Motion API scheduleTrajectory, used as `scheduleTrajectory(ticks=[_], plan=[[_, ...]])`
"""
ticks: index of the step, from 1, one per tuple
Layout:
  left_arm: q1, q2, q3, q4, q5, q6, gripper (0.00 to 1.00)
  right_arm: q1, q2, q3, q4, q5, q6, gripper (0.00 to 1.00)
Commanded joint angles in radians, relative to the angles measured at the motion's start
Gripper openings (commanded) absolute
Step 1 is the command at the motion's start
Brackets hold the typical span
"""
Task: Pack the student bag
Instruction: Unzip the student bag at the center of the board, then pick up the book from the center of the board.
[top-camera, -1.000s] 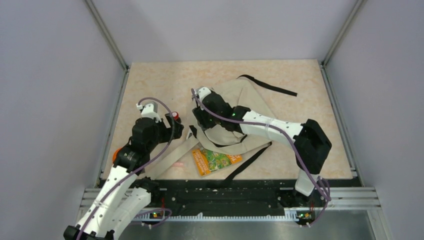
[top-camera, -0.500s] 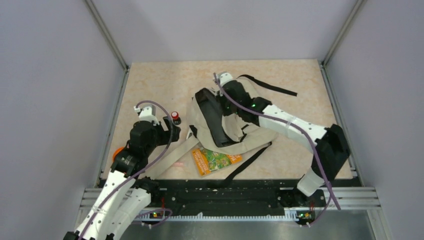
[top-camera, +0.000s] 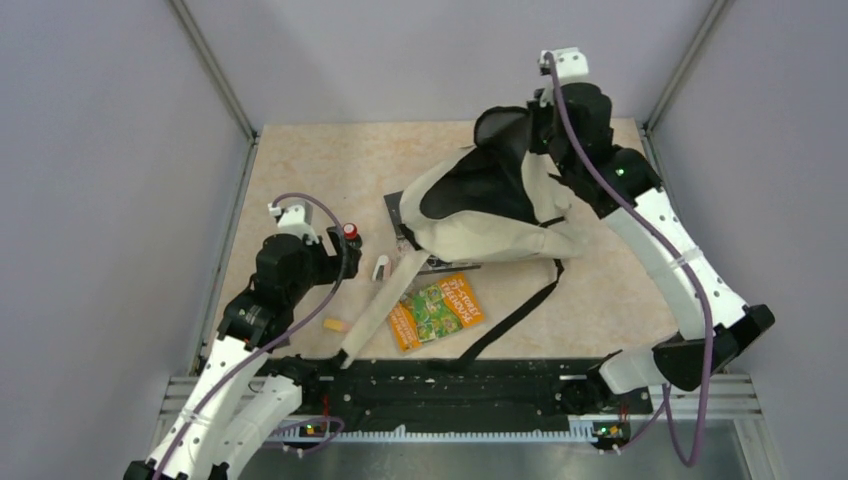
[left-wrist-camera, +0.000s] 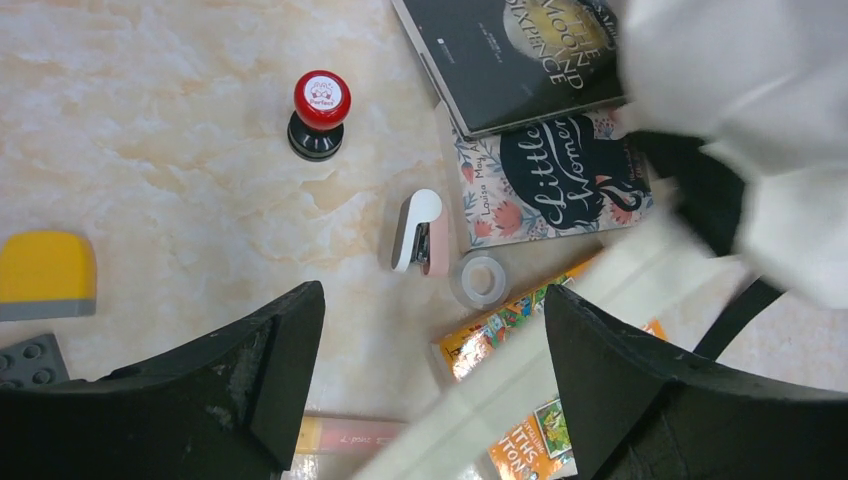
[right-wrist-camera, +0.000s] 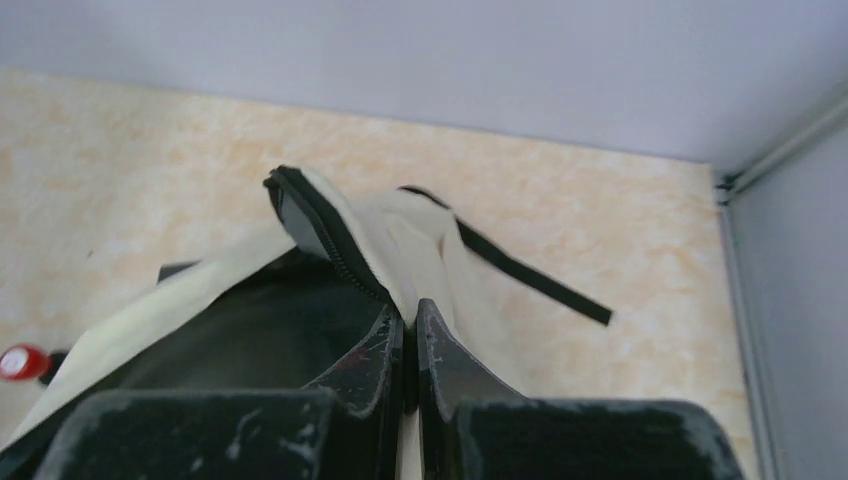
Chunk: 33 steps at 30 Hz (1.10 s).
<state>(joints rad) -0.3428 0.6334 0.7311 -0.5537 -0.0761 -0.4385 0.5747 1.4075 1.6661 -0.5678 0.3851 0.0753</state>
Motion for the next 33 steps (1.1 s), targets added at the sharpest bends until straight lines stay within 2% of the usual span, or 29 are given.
scheduleTrajectory(ticks=[1,7,12,15,17,20,26,33], plan=[[0.004,0.036,0.043,0.027,0.047,0.031,0.86,-0.048,-0.042,0.164,0.015,0.138,-0.069,0.0],[0.004,0.042,0.027,0.083,0.183,0.09,0.85,-0.07,-0.05,0.147,0.006,0.28,-0.112,0.0],[0.001,0.047,-0.032,0.182,0.391,0.13,0.8,-0.11,-0.066,0.112,0.004,0.245,-0.093,0.0],[-0.006,0.073,-0.114,0.299,0.433,0.085,0.78,-0.11,-0.099,0.034,0.022,0.187,-0.06,0.0],[-0.013,0.117,-0.142,0.376,0.415,0.052,0.77,-0.11,-0.125,-0.025,0.035,0.162,-0.033,0.0],[-0.014,0.226,-0.122,0.453,0.311,-0.082,0.77,-0.11,-0.152,-0.094,0.043,0.13,0.004,0.0],[-0.012,0.446,-0.05,0.709,0.26,-0.27,0.77,-0.11,-0.174,-0.164,0.057,0.069,0.046,0.0],[0.003,0.753,0.146,0.638,0.072,-0.339,0.78,-0.11,-0.193,-0.196,0.07,0.028,0.061,0.0]])
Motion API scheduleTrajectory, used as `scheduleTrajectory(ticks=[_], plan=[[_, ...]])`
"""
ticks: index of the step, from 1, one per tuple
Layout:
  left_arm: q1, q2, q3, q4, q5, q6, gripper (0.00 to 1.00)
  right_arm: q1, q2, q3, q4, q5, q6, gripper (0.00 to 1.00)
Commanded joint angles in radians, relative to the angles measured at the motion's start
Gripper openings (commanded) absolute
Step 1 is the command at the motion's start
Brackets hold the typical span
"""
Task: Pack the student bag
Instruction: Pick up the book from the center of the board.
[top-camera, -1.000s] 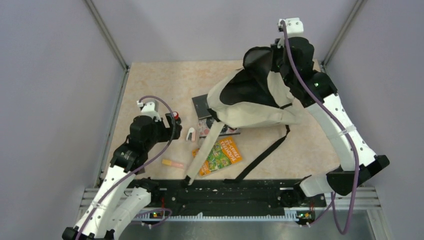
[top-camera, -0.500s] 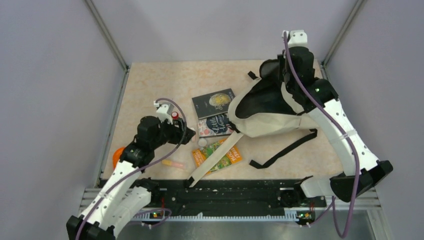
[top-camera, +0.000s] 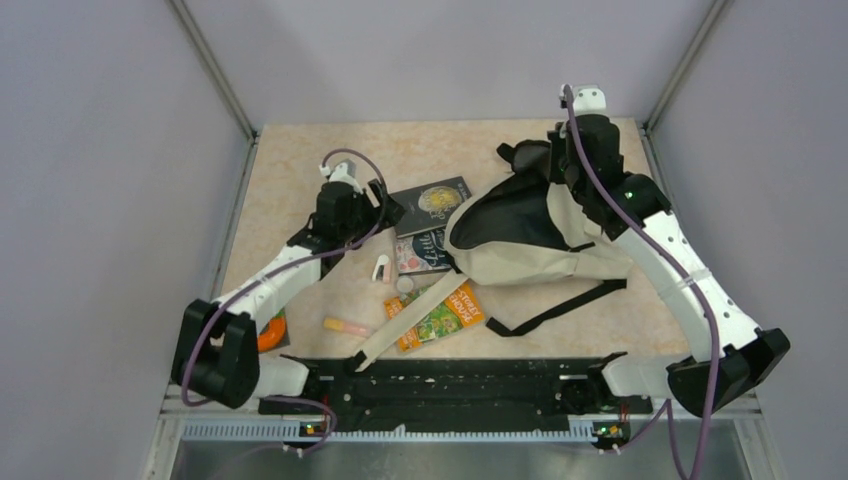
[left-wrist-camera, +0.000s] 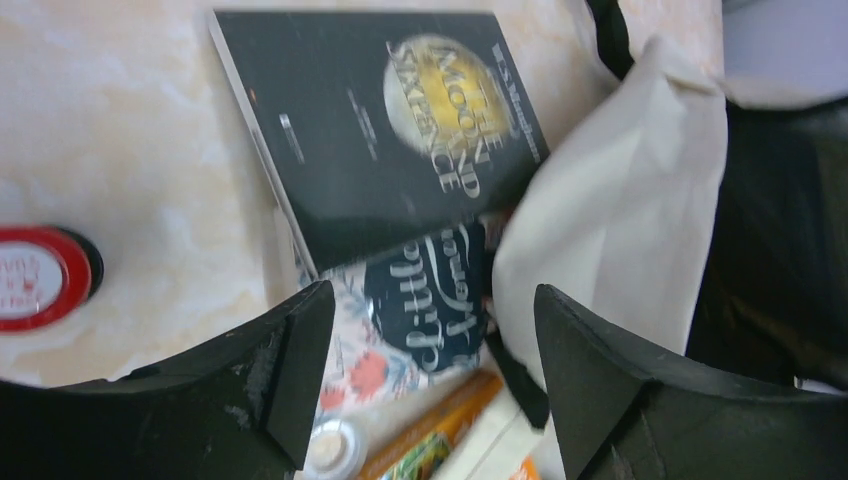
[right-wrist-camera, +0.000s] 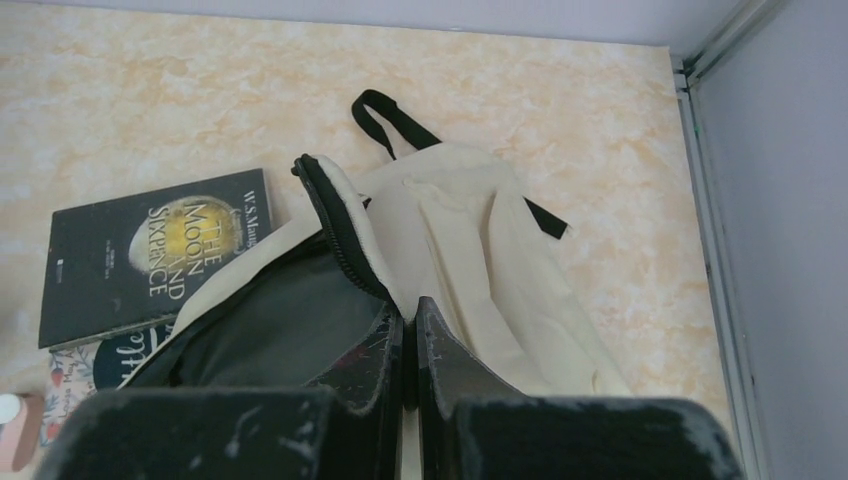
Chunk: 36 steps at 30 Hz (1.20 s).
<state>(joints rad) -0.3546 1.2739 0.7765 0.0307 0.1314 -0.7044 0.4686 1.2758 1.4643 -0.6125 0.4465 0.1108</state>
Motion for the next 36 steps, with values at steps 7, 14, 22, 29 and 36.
scheduleTrajectory(ticks=[7,14,22,29,36], plan=[[0.051,0.327,0.183,0.078,-0.136,-0.151,0.77,-0.004,-0.076,-0.013,0.131,-0.061,0.025,0.0],[0.087,0.433,0.197,0.12,-0.017,-0.199,0.76,-0.004,-0.094,-0.028,0.141,-0.074,0.018,0.0],[0.1,0.522,0.188,0.22,0.089,-0.28,0.69,-0.004,-0.101,-0.03,0.148,-0.081,0.017,0.0],[0.1,0.584,0.157,0.366,0.176,-0.372,0.6,-0.004,-0.096,-0.022,0.151,-0.09,0.017,0.0],[0.1,0.571,0.099,0.528,0.161,-0.4,0.36,-0.004,-0.095,-0.007,0.137,-0.088,0.011,0.0]])
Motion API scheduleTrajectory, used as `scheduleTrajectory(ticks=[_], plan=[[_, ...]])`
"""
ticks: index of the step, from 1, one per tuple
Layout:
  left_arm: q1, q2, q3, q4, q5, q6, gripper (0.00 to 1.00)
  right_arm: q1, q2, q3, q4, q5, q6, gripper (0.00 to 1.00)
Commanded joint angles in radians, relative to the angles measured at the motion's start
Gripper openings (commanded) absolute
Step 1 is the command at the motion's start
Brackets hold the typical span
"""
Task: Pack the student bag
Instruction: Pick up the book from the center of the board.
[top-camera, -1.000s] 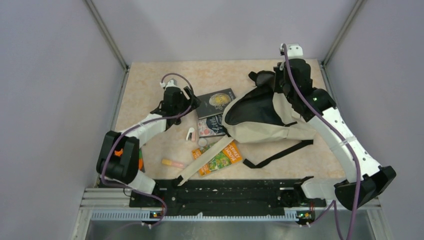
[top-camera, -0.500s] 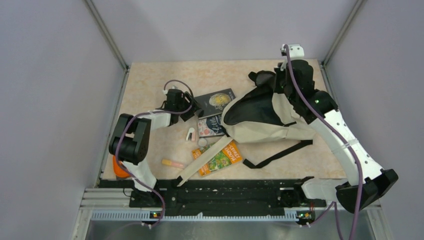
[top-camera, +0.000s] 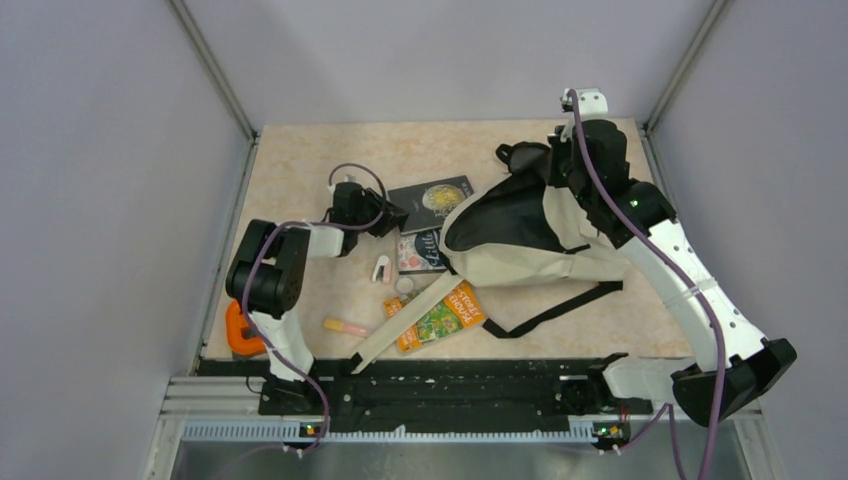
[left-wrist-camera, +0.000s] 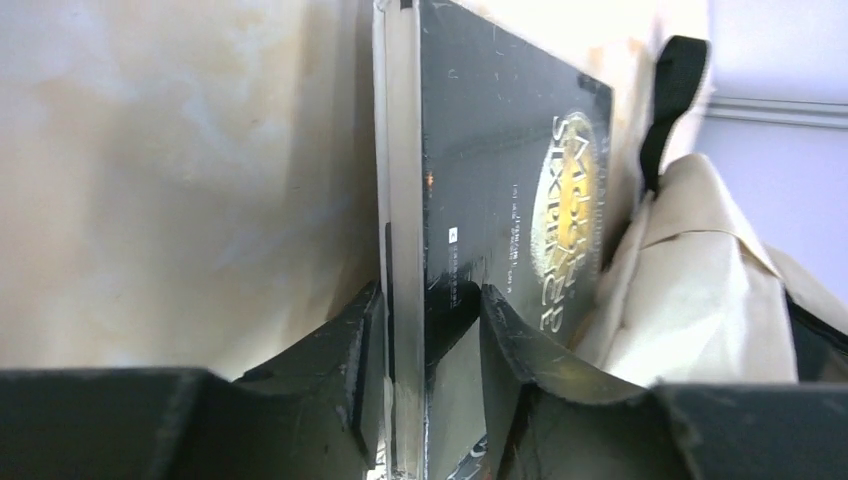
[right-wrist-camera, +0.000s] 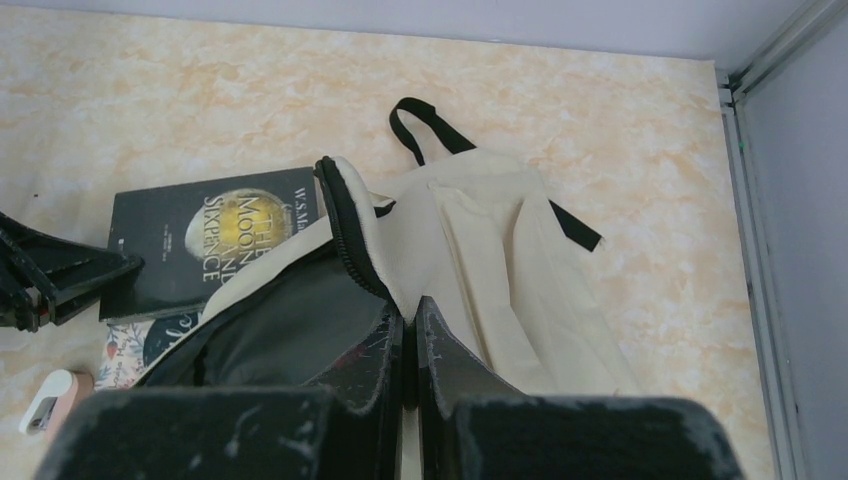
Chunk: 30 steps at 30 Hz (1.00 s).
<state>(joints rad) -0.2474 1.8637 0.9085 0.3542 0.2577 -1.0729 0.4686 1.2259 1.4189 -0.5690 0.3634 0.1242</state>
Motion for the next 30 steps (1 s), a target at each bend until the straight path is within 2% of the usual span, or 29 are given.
scheduleTrajectory(ticks=[1,8,14,19,24,27,30], plan=[[-0.007,-0.026,-0.044,0.239,0.036,-0.032,0.32,-0.003,-0.045,0.04,0.094,-0.007,-0.004,0.0],[-0.009,-0.128,-0.104,0.387,0.056,0.013,0.01,-0.004,-0.043,0.045,0.077,-0.003,-0.01,0.0],[-0.009,-0.27,-0.147,0.388,0.079,0.11,0.0,-0.004,-0.048,0.047,0.074,-0.004,-0.013,0.0],[-0.017,-0.419,-0.067,0.056,0.133,0.313,0.0,-0.004,-0.052,0.045,0.065,-0.003,-0.018,0.0],[-0.057,-0.546,0.132,-0.535,0.053,0.572,0.0,-0.004,-0.055,0.043,0.058,-0.001,-0.021,0.0],[-0.07,-0.576,0.228,-0.784,0.033,0.646,0.0,-0.004,-0.058,0.036,0.062,0.0,-0.021,0.0],[-0.1,-0.587,0.306,-0.947,-0.002,0.699,0.0,-0.004,-0.059,0.024,0.066,-0.003,-0.021,0.0]])
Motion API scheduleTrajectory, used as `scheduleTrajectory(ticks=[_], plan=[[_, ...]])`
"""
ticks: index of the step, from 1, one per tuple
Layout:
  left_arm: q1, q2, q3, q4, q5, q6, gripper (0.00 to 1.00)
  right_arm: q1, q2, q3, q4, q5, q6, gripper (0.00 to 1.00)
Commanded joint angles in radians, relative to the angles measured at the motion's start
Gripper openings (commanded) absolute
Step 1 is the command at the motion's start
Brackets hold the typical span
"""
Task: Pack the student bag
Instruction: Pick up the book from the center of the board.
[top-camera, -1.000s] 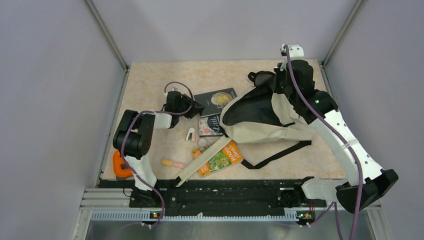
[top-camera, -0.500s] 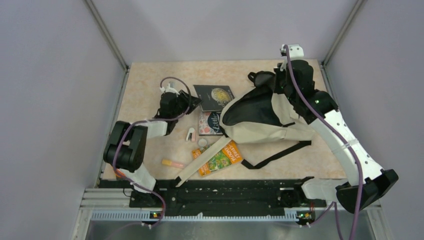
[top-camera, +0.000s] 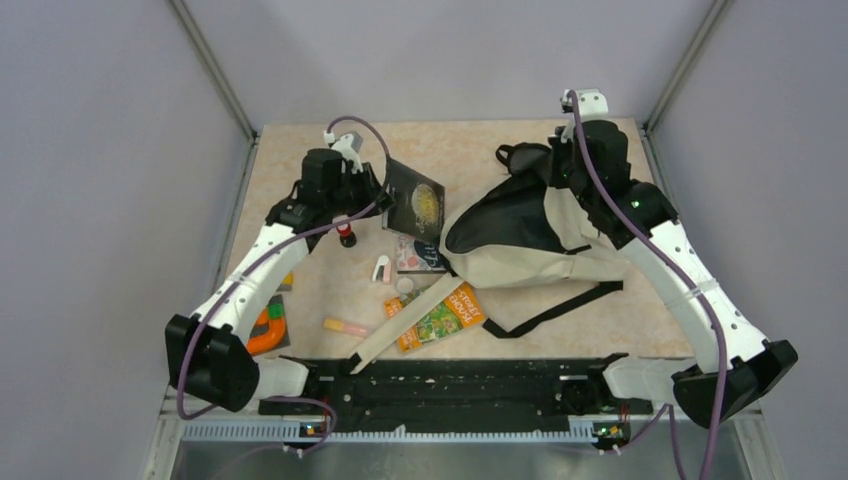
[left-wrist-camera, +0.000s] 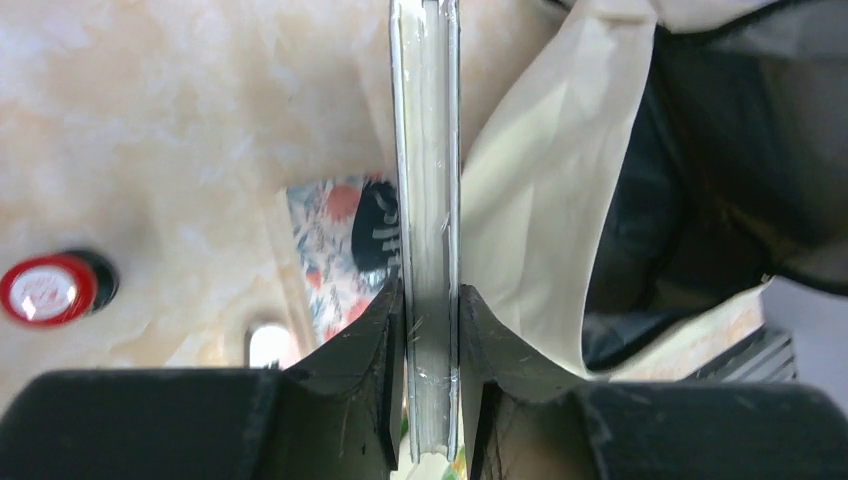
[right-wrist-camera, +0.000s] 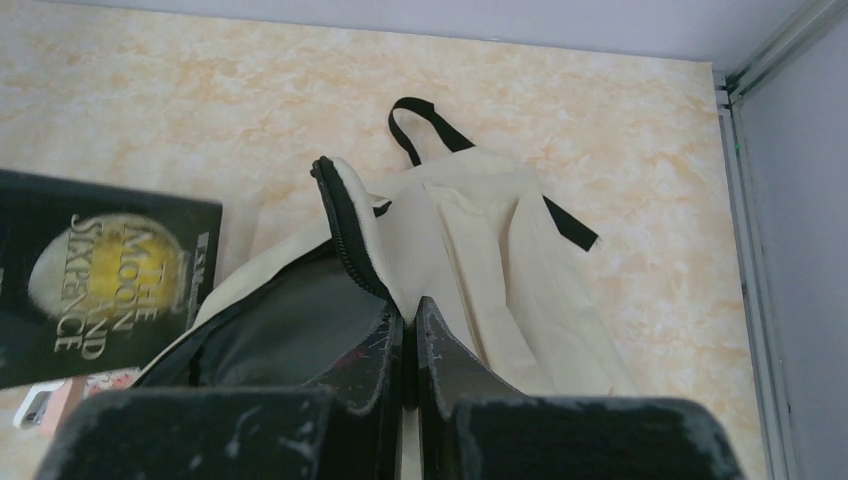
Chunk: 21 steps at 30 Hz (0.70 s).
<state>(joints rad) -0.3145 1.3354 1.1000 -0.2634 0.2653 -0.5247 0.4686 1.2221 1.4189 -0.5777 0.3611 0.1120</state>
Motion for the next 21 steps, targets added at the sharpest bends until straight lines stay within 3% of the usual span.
scheduleTrajectory(ticks=[1,13,19,21], plan=[[-0.045,-0.058,0.141,-0.37,-0.026,0.167,0.0,-0.004,-0.055,0.019,0.076,-0.001,-0.008,0.0],[-0.191,-0.02,0.37,-0.61,-0.214,0.281,0.0,-0.004,-0.049,0.0,0.074,0.0,-0.011,0.0],[-0.248,0.071,0.422,-0.647,-0.212,0.295,0.0,-0.004,-0.05,-0.013,0.08,-0.011,0.001,0.0],[-0.254,0.082,0.409,-0.642,-0.197,0.281,0.05,-0.004,-0.05,-0.013,0.079,-0.01,0.001,0.0]])
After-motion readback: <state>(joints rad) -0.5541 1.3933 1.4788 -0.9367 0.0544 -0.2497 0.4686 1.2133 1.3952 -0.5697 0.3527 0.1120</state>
